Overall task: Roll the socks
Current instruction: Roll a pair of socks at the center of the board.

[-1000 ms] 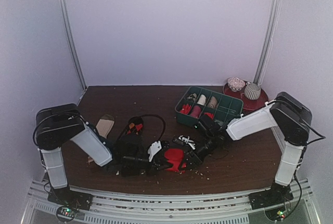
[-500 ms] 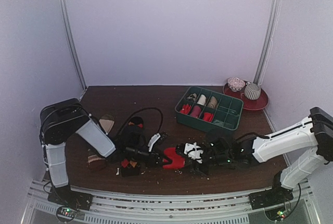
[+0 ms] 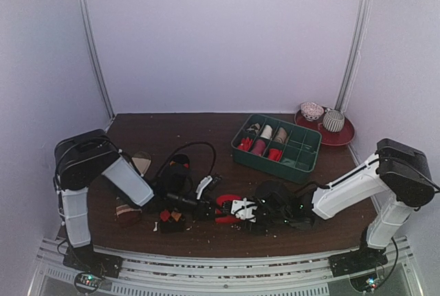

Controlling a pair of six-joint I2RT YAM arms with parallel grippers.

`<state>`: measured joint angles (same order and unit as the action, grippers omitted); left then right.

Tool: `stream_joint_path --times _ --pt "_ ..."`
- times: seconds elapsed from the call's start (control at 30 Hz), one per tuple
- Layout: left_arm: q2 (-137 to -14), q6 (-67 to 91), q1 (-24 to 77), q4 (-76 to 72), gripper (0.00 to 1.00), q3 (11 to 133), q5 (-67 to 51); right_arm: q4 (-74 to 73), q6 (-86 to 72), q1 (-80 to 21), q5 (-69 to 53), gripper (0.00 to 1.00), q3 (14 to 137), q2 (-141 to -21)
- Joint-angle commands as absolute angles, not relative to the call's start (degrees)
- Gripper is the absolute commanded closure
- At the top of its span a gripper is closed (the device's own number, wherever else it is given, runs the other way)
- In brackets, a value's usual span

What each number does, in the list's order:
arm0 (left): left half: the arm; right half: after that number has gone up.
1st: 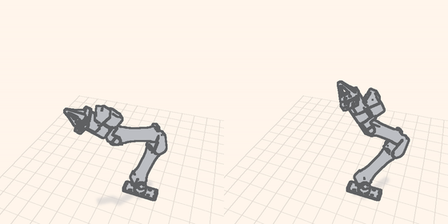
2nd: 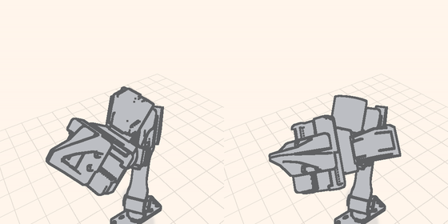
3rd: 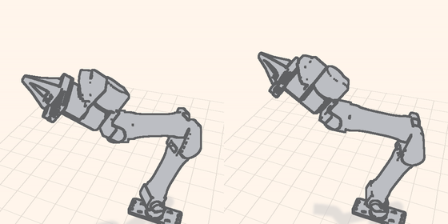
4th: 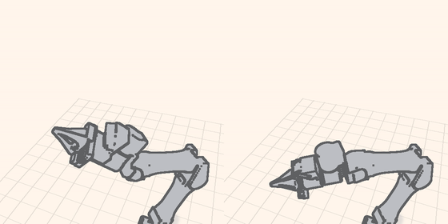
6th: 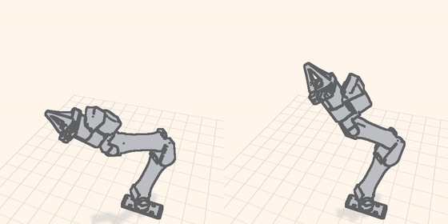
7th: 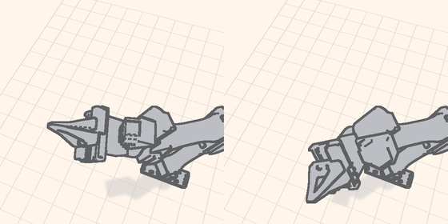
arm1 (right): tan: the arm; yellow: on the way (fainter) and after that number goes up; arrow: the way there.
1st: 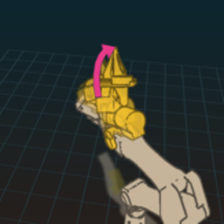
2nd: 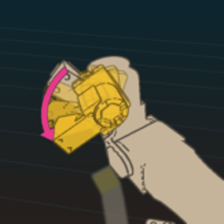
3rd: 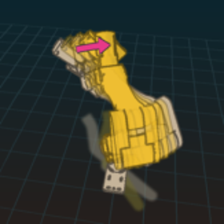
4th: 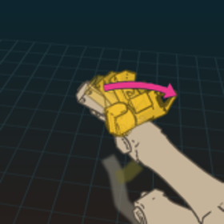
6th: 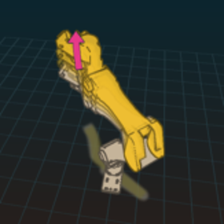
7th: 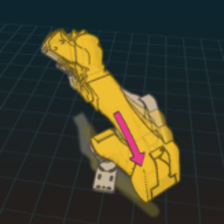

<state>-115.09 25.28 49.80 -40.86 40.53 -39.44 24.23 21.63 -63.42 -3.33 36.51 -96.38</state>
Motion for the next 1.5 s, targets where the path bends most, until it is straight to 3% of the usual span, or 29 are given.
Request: stream_joint_path --times 0.0,0.07,0.13,0.27,0.4,0.57,0.73,1.0,1.3,1.37,1.47 --pt "-120.8 24.7 50.5 -22.4 1.0 37.0 -38.5 24.4 20.9 -63.7 -2.0 0.69 38.3 -100.2" --pt "-119.7 24.7 50.5 -25.2 1.0 36.0 -39.6 21.1 19.3 -63.6 -2.3 0.8 39.8 -101.9" --pt "-117.9 24.1 50.5 -27.9 0.78 35.0 -39.6 19.6 17.6 -63.6 -3.4 0.85 40.1 -102.6" --pt "-110.5 20.2 50.4 -33.6 0.58 31.9 -34.5 12.8 12.3 -63.0 -8.3 0.88 41.8 -102.2" --pt "-100.8 12.6 50.5 -38.6 0.54 28.9 -27.8 2.5 8.7 -62.3 -16.2 0.88 45.2 -101.0" --pt "-94.2 3.8 52.6 -48.0 0.54 24.1 -23.3 -10.8 5.2 -60.4 -24.2 0.88 51.9 -102.5" --pt "-97.6 -0.5 57.1 -50.7 0.54 25.4 -21.2 -19.8 4.8 -58.0 -29.5 0.88 57.1 -104.8" --pt "-102.6 0.4 58.6 -55.6 0.54 25.2 -23.2 -24.2 3.7 -55.2 -32.0 0.87 61.0 -108.5" --pt "-105.8 -1.3 59.2 -48.3 0.58 28.8 -20.2 -25.4 3.2 -55.0 -35.0 0.87 62.2 -111.1" --pt "-106.4 -1.4 59.5 -46.9 0.61 29.4 -19.0 -25.8 3.2 -55.0 -35.2 0.87 62.5 -111.5" --pt "-107.6 -0.9 59.6 -44.3 0.78 30.3 -17.9 -26.1 3.9 -54.8 -35.9 0.86 62.9 -111.9"
